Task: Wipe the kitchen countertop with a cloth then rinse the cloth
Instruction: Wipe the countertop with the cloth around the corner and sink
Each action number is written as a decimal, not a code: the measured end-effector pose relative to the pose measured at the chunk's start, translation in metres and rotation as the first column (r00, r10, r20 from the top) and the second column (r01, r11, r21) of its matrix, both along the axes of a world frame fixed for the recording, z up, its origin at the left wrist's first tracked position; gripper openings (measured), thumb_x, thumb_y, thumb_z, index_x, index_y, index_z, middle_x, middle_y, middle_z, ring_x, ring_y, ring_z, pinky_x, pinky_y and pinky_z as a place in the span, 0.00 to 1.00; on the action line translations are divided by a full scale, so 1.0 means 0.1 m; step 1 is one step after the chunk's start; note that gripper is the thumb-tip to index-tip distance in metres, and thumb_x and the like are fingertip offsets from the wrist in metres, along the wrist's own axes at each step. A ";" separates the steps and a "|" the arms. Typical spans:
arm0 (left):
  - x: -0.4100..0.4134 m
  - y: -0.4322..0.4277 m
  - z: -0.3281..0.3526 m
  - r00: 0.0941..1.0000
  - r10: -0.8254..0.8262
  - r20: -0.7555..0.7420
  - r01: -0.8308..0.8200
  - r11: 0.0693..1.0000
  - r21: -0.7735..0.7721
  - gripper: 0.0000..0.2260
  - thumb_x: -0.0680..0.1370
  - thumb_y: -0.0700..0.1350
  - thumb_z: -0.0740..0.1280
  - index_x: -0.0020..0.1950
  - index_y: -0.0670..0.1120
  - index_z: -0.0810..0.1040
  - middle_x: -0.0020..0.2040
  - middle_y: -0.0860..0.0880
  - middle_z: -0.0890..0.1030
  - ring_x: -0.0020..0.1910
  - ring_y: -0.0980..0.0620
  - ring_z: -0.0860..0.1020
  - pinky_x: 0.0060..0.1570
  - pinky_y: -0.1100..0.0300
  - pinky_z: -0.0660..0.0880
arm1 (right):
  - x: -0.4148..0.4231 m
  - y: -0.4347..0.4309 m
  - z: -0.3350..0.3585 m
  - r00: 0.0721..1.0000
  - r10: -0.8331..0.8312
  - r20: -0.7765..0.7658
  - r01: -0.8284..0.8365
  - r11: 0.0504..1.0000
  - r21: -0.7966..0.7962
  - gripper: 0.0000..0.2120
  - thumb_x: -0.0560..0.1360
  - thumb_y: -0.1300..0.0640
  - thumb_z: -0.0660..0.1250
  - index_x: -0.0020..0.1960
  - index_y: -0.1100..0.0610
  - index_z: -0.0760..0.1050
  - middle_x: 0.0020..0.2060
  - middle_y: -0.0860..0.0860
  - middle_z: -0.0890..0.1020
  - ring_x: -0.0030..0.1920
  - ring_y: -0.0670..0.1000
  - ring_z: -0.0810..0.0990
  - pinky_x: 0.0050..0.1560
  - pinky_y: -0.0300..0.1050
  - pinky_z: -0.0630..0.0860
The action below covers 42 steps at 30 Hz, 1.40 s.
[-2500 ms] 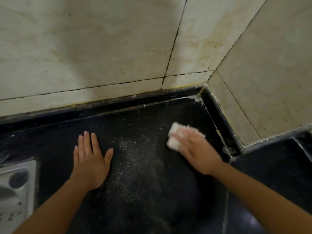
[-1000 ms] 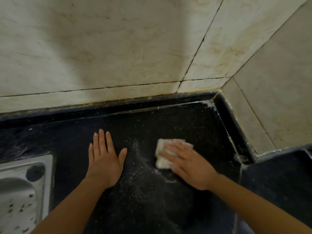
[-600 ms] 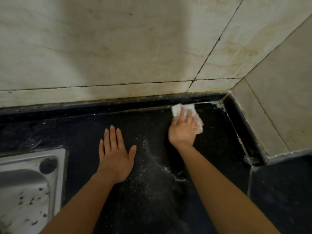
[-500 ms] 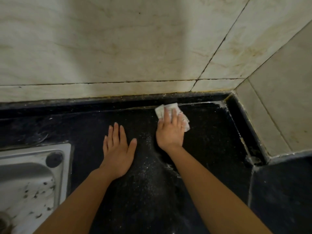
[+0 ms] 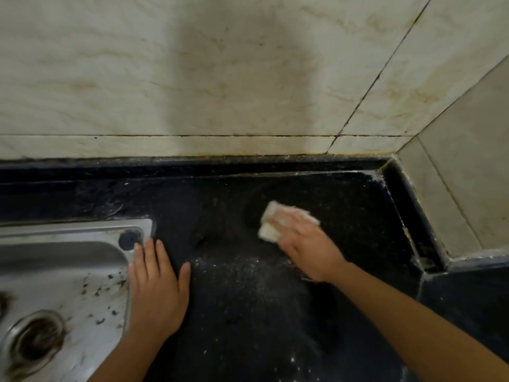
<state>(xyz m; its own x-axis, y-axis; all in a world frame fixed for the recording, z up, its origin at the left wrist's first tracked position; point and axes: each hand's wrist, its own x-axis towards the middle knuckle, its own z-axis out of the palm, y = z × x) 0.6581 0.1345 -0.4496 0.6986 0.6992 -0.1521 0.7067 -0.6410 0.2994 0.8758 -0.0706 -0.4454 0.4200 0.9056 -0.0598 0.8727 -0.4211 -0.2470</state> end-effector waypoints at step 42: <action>-0.13 0.19 0.01 0.971 -0.149 -0.186 0.135 0.987 -0.087 0.35 0.80 0.60 0.45 0.76 0.38 0.36 0.76 0.41 0.32 0.75 0.45 0.33 0.72 0.52 0.36 | -1.16 -0.16 0.03 0.841 -0.528 -0.116 0.515 0.848 -0.125 0.26 0.78 0.40 0.36 0.75 0.42 0.42 0.77 0.48 0.49 0.76 0.50 0.40 0.72 0.42 0.34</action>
<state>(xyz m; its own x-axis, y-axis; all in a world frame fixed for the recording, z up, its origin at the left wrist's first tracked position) 0.6450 0.1535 -0.4484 0.7427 0.5773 -0.3392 0.6590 -0.7201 0.2172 0.7603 -0.0863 -0.4426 0.8101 0.5431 -0.2209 0.4764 -0.8293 -0.2921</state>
